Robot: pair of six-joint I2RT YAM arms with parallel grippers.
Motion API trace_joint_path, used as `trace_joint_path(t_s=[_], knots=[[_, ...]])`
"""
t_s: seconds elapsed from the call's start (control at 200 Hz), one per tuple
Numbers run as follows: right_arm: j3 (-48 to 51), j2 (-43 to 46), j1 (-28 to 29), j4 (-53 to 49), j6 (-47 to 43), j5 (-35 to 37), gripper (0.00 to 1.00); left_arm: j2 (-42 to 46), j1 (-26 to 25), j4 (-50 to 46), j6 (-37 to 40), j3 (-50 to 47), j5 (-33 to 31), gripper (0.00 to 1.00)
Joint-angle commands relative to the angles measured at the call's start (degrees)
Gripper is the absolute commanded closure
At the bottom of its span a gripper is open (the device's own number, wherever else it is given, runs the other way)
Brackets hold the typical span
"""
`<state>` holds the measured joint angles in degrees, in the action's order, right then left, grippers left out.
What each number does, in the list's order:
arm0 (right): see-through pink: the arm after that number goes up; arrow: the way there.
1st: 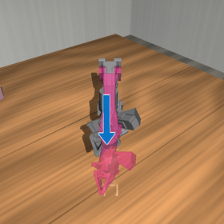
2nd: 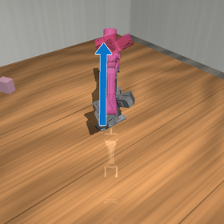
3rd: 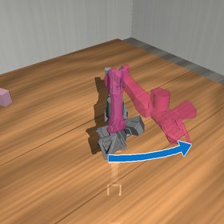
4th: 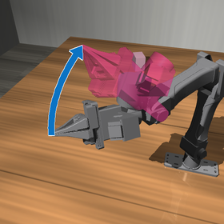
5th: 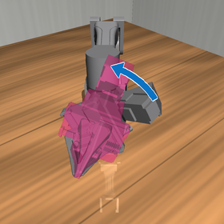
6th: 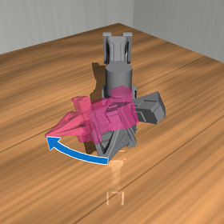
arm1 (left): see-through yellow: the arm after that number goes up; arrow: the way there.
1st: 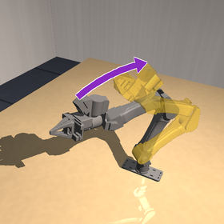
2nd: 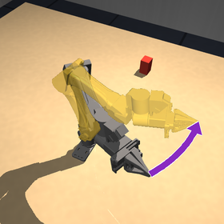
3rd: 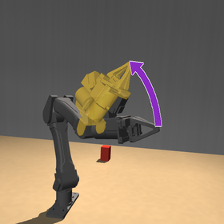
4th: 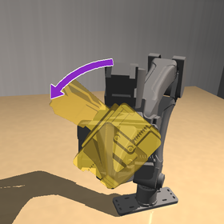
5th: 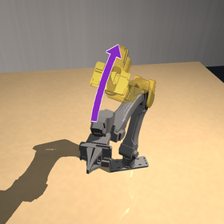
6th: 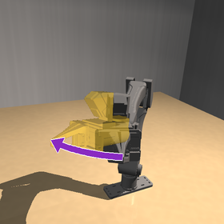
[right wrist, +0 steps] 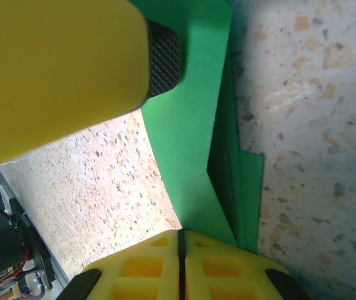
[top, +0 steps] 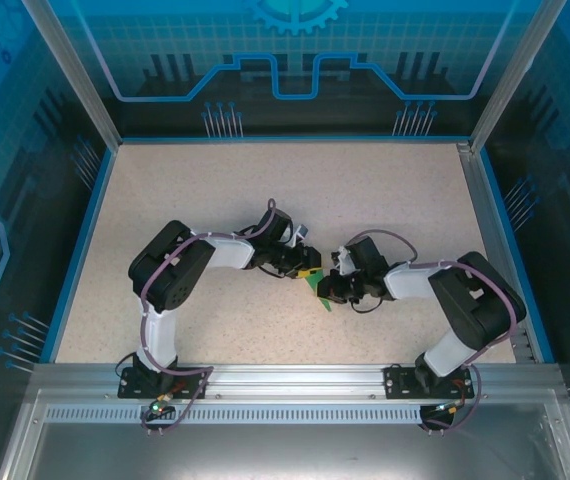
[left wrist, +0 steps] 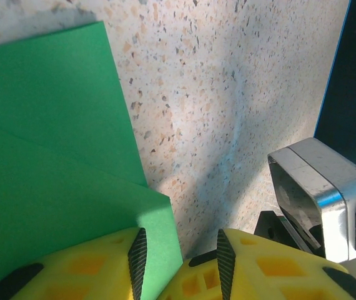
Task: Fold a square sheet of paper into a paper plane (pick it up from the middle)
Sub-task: Fold the wing for the fifth time at the center of the table.
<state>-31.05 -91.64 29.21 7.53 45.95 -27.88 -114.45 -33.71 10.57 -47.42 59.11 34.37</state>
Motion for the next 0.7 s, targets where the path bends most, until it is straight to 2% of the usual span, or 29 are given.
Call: trace_joint_path(t_s=[0.0, 0.14, 0.28, 0.46, 0.695], knots=[[2.38, 1.02, -0.14, -10.06, -1.72, 1.17, 0.91, -3.83, 0.15, -6.16, 2.11, -0.66, -3.67, 0.61], [1.37, 4.25, -0.04, -13.04, -3.79, 0.00, 0.90, -3.85, 0.16, -6.35, 2.01, -0.71, -3.70, 0.61], [1.75, 2.26, -0.01, -14.38, -5.90, -1.12, 0.90, -3.85, 0.17, -6.35, 2.02, -0.40, -3.78, 0.60], [2.11, 0.80, -0.12, -17.48, -6.41, 3.05, 0.90, -4.01, 0.16, -6.52, 2.13, -0.38, -3.70, 0.60], [-0.54, 8.03, 0.34, -19.15, -5.62, 1.79, 0.90, -3.93, 0.15, -6.52, 2.17, -0.41, -3.60, 0.60]])
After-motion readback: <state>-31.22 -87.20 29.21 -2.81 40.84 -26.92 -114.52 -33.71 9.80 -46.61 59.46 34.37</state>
